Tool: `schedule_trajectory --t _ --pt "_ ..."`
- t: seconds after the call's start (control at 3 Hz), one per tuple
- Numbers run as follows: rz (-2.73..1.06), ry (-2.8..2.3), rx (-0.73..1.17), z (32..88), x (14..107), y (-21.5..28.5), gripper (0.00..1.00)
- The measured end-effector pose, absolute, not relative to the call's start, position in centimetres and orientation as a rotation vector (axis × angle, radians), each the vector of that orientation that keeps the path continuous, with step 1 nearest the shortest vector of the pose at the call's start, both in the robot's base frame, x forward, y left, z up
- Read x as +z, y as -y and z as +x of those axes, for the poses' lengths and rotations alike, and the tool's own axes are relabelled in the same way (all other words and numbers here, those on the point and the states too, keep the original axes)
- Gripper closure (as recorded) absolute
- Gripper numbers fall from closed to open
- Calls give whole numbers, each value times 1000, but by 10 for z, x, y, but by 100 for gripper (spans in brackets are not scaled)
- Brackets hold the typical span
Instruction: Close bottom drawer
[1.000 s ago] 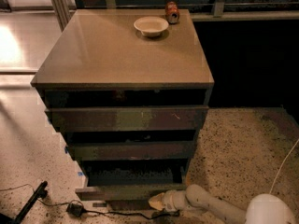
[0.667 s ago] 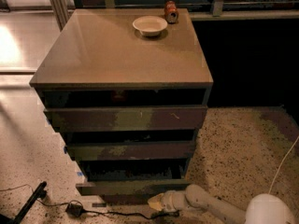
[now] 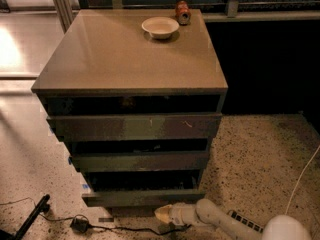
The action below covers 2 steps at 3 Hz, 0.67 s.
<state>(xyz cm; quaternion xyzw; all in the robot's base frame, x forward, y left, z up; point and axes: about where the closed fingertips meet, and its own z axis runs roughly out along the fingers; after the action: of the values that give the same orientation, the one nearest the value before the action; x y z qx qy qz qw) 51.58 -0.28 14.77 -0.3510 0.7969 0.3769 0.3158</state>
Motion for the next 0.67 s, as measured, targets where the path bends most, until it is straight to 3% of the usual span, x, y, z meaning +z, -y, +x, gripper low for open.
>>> schedule_trajectory --t 0.67 --pt "-897 -2000 957 543 155 -21 100"
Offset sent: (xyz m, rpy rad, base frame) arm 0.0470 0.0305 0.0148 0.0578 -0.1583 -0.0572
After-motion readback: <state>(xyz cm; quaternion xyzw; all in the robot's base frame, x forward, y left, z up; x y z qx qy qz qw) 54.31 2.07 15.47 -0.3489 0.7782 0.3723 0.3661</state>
